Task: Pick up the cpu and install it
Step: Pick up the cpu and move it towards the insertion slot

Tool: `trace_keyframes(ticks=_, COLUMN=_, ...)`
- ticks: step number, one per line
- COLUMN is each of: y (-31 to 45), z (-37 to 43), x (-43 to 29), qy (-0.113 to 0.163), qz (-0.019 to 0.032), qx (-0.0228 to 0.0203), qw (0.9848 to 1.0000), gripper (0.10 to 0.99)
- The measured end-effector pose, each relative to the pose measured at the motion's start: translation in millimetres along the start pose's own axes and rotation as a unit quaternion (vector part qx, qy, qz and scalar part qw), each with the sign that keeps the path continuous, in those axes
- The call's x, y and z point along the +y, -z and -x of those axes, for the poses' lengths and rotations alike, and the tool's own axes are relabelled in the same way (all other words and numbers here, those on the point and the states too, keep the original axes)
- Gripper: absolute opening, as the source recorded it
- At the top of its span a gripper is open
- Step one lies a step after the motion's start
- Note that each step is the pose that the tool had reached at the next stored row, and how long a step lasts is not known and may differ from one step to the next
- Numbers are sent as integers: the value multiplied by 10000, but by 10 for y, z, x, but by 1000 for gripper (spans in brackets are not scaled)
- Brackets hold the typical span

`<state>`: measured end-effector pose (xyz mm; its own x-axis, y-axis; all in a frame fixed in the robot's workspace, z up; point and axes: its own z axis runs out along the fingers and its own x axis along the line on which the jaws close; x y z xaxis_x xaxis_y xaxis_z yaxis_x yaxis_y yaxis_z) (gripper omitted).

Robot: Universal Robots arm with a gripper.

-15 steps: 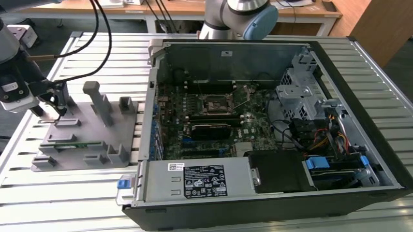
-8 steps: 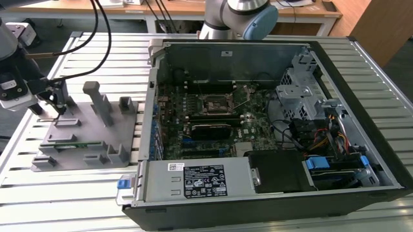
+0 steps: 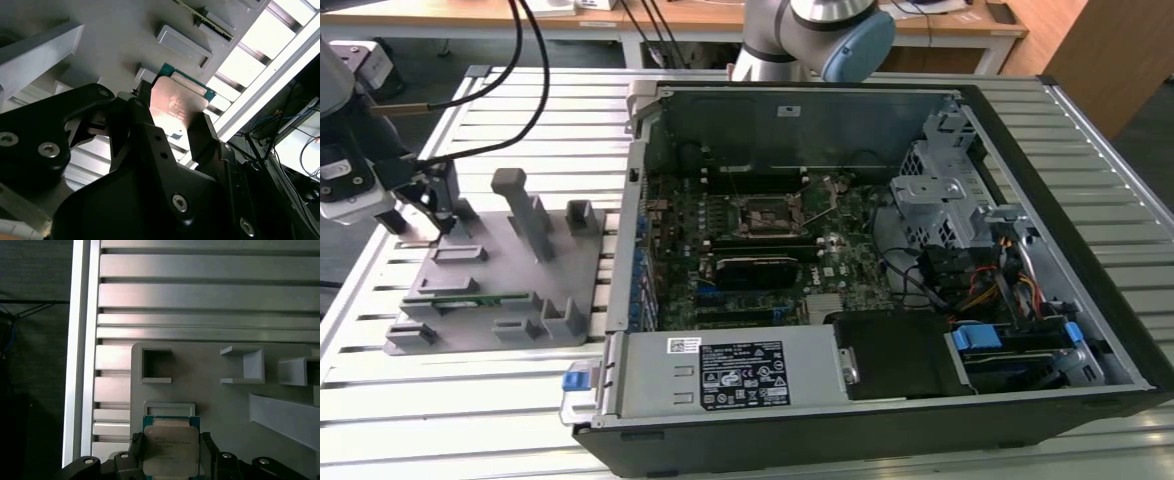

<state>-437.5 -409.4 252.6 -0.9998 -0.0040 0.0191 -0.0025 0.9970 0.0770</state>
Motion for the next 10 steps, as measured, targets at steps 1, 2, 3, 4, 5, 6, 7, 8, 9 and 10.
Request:
trace_keyframes(ticks=1, y=3, z=0, x=1, qy=0, qz=0, qx=0, qw=10000, gripper=537)
trace_keyframes(ticks=2, y=7, z=0, x=1, qy=0, qz=-1, qx=1, qw=10000, gripper=537)
trace_keyframes(ticks=3, y=10, z=0, x=2, qy=0, qz=0, qx=0, qw=10000, gripper=537)
trace_keyframes(ticks=4, y=13, z=0, x=2, qy=0, qz=0, qx=0, qw=10000, gripper=537)
trace_keyframes(ticks=5, y=16, z=0, x=3, qy=0, qz=0, qx=0, qw=10000, gripper=537)
trace_keyframes(ticks=6, y=19, z=0, x=4, qy=0, qz=0, qx=0, qw=10000, gripper=537)
trace_keyframes(ticks=7, y=22, z=0, x=6, qy=0, qz=0, qx=0, qw=10000, gripper=537)
trace_keyframes(ticks=8, y=25, z=-1, x=6, qy=0, qz=0, qx=0, qw=10000, gripper=537)
trace_keyframes(ticks=9, y=29, z=-1, x=7, qy=0, qz=-1, qx=1, qw=10000, gripper=537)
trace_keyframes(ticks=10, y=36, z=-1, x=9, qy=0, qz=-1, qx=1, qw=10000, gripper=537)
